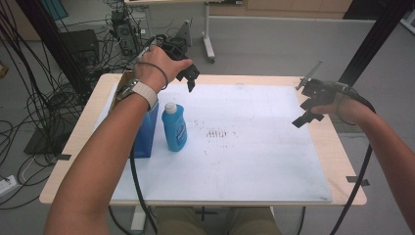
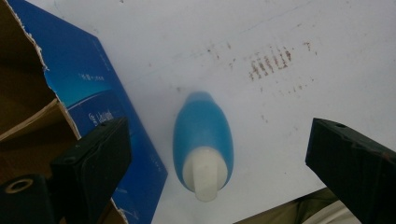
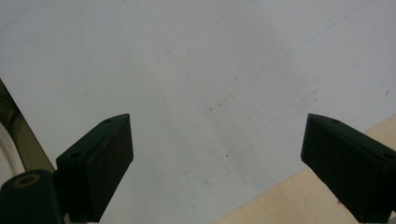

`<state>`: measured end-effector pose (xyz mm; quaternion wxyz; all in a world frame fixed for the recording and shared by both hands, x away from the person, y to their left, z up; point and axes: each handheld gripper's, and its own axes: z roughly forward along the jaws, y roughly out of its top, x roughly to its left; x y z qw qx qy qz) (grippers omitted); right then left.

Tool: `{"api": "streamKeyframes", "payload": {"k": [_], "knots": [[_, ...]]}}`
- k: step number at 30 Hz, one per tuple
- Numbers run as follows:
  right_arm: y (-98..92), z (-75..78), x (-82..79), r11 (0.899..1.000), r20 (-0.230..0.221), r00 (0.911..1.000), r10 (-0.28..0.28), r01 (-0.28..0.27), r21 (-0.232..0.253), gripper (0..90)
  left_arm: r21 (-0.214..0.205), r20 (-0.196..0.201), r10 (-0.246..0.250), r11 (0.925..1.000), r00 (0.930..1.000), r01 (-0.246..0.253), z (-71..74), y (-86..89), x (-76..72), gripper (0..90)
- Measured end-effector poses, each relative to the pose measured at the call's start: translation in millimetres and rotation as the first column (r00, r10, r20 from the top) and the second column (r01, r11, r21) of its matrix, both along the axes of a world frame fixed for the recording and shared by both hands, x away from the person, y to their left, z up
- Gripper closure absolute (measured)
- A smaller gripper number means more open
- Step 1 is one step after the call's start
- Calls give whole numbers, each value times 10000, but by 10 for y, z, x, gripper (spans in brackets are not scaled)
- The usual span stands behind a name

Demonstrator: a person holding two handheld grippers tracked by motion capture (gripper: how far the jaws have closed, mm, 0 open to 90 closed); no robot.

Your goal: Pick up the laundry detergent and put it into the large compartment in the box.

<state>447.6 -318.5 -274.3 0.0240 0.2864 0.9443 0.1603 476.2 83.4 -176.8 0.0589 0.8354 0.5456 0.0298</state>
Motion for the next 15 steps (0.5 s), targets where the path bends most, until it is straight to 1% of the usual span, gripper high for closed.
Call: {"api": "streamKeyframes", "payload": {"k": [4,5,8,10,12,13,15], "knots": [[6,-3,-6,10000,8,10000,14,-14,33,91,13,50,54,10000,10000,-54,-18,14,-22,75],[6,-3,-6,10000,8,10000,14,-14,33,91,-40,66,80,10000,9999,-80,-27,19,-30,75],[9,-17,-13,10000,-9,10000,48,-48,44,92,-20,0,49,10000,10000,-49,-71,34,-55,76],[8,-23,-16,10000,-23,10000,49,-49,48,92,65,-9,-8,10000,10000,8,-89,34,-65,76],[6,-27,-20,10000,-16,10000,35,-35,68,91,-6,9,14,10000,10000,-14,-105,30,-78,76],[4,-26,-21,10000,-22,10000,29,-29,81,92,52,-61,-76,10000,10000,76,-113,31,-82,76],[-3,-28,-20,10000,-17,10000,21,-21,89,92,53,-64,-88,9999,9999,89,-123,28,-89,76]]}}
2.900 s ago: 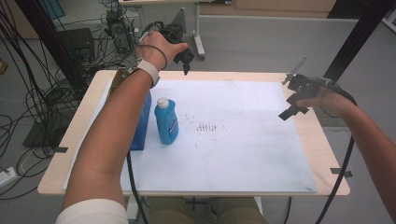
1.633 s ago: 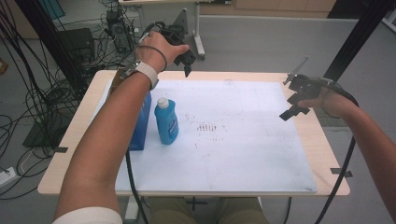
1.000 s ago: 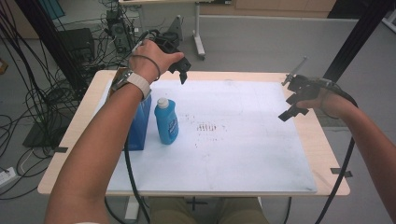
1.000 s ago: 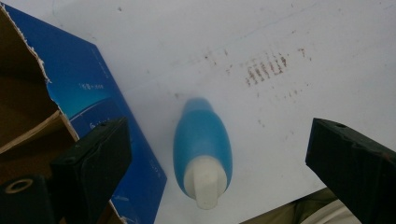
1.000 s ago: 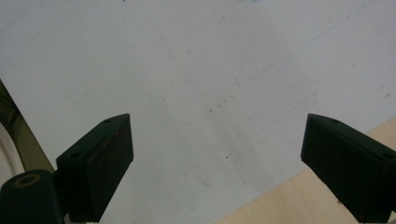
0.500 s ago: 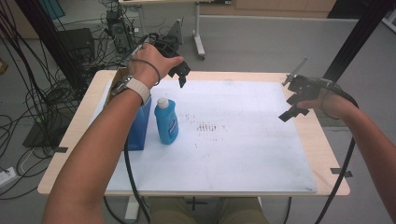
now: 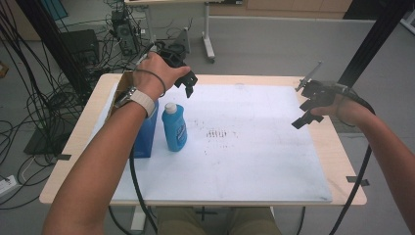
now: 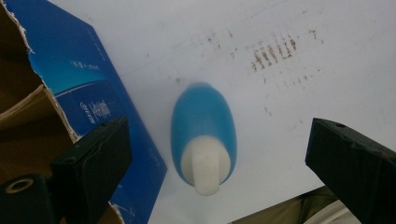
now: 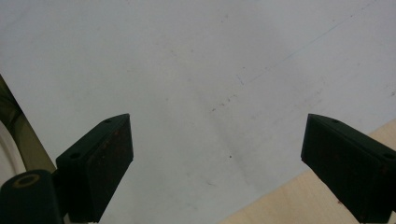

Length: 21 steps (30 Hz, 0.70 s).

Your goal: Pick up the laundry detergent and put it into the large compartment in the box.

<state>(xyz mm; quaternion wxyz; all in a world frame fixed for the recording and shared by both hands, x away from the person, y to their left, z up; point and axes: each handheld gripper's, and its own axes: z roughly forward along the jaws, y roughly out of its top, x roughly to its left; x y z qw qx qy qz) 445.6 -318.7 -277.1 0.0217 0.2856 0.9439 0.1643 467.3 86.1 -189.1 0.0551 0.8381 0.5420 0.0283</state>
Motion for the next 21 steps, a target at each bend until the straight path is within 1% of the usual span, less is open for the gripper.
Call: {"api": "streamKeyframes", "payload": {"k": [2,5,6,7,8,11,13,16,18,19,21], "knots": [[-4,-2,1,10000,-8,10000,-7,7,-14,92,-55,6,-18,10000,10000,18,-28,1,-18,76],[-3,-7,2,10000,-11,10000,2,-2,-7,92,-7,-28,-73,10000,10000,73,-47,8,-29,76],[1,-12,2,10000,-20,10000,22,-22,-11,92,-2,55,-33,10000,10000,33,-67,8,-44,76],[3,-15,2,10000,-35,10000,19,-19,-2,92,-2,55,-33,10000,10000,33,-67,8,-44,76],[5,-18,3,10000,-33,10000,26,-26,-5,92,61,161,-60,10000,9999,59,-79,8,-59,76],[8,-22,4,10000,-32,10000,42,-42,-15,92,14,104,-50,10000,9999,50,-91,8,-69,76],[12,-27,4,10000,-46,10000,46,-47,-5,92,-44,24,-79,10000,10000,80,-129,20,-78,76],[13,-33,3,10000,-60,10000,70,-70,0,91,-125,78,-2,9999,10000,3,-165,34,-90,75],[12,-33,3,10000,-60,10000,71,-71,-4,92,-49,65,-22,10000,10000,22,-175,42,-92,75],[8,-34,2,10000,-67,10000,54,-54,9,92,-55,144,49,10000,9999,-48,-185,43,-98,74],[3,-34,1,10000,-69,10000,39,-39,4,92,-75,140,61,10000,9999,-60,-191,49,-102,74]]}}
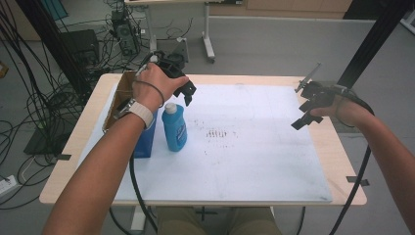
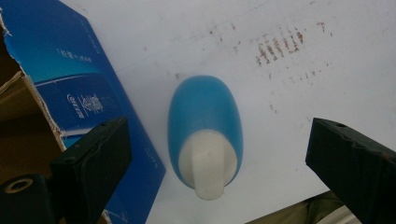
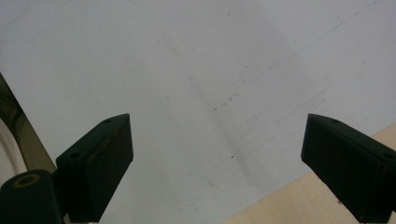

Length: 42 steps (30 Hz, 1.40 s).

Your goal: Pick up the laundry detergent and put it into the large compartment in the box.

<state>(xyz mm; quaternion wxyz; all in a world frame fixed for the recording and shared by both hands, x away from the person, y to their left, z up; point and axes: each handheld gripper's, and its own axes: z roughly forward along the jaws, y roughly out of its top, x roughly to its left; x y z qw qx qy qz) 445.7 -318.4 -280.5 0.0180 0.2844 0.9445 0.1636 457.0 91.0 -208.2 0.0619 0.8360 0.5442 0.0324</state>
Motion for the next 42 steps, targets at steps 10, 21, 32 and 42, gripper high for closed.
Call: {"api": "streamKeyframes", "payload": {"k": [10,21,32,42], "knots": [[-4,-28,-4,10000,-62,10000,-4,5,37,92,28,-5,126,9999,9999,-126,-114,1,-28,76],[-11,-54,-3,10000,-83,10000,1,0,53,92,-48,-173,262,9996,9995,-263,-251,21,-44,76],[6,-63,-2,10000,-107,9999,47,-46,43,91,149,-106,430,9990,9990,-429,-342,37,-62,76],[6,-65,-1,10000,-101,9999,47,-46,48,90,81,-234,475,9988,9986,-473,-486,39,-64,80]]}}
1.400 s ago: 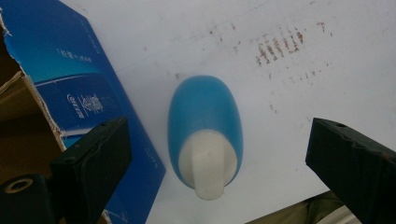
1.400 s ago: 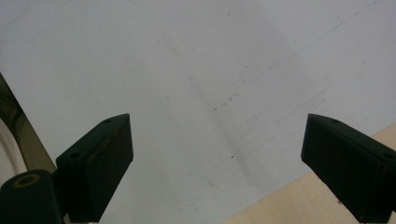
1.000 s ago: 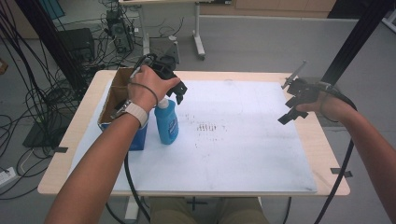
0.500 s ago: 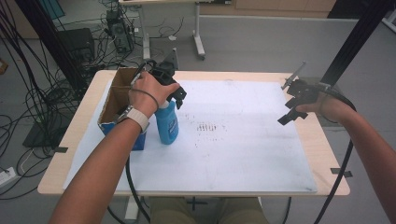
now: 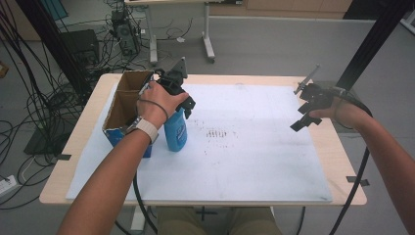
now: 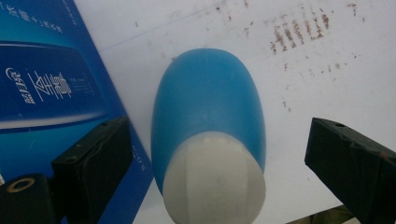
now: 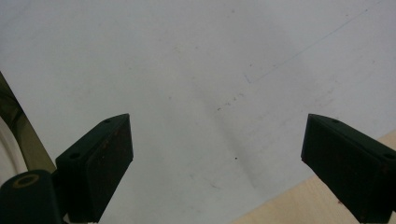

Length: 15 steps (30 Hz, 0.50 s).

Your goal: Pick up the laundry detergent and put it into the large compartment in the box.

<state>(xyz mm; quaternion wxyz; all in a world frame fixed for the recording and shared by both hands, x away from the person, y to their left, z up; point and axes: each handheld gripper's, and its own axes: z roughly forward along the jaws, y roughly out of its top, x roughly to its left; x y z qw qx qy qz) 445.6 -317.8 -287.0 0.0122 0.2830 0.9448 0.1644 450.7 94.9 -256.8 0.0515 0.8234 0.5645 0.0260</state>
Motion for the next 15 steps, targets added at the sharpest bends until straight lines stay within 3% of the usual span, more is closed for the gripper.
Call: {"api": "streamKeyframes", "payload": {"k": [15], "knots": [[-13,-15,-3,10000,-7,10000,-59,59,61,89,-85,-7,66,9999,10000,-66,-22,1,8,80]]}}
